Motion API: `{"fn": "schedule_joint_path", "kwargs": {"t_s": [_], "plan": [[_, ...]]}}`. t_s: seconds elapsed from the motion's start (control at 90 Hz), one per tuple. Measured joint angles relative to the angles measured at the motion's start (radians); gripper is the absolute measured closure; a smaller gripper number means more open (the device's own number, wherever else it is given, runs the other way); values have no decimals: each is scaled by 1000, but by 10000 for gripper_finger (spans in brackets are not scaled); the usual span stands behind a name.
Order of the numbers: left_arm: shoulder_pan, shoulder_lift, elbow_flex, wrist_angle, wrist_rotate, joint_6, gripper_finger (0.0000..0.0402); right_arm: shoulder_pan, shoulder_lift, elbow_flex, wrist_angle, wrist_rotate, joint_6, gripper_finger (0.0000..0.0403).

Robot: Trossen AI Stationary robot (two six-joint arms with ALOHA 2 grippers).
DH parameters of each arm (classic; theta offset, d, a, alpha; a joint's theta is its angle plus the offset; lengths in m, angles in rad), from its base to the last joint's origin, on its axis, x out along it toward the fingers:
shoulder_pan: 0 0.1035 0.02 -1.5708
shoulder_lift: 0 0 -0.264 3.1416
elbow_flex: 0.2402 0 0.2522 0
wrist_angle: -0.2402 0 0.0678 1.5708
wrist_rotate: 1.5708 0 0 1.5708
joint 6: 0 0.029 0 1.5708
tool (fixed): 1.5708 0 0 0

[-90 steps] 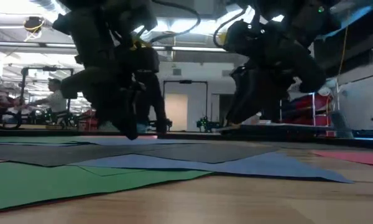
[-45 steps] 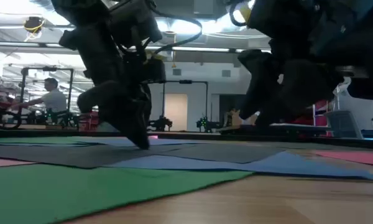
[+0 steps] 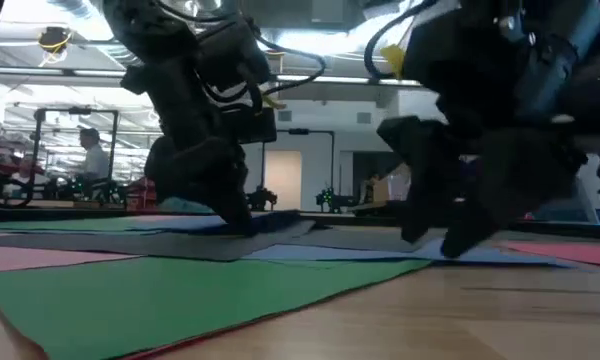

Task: Organize paper
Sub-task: Stack the black paper on top of the other black paper on the table

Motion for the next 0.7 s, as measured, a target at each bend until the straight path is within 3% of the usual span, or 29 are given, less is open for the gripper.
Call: {"fn": "schedule_joint_path", "kwargs": {"t_s": [0.3, 0.7], "plan": [[-24, 0, -1, 1, 5, 7, 402, -6, 2, 0, 8, 87, 3, 256], [-23, 0, -2, -4, 14, 8, 402, -7, -3, 83, -61, 93, -9, 256]]}}
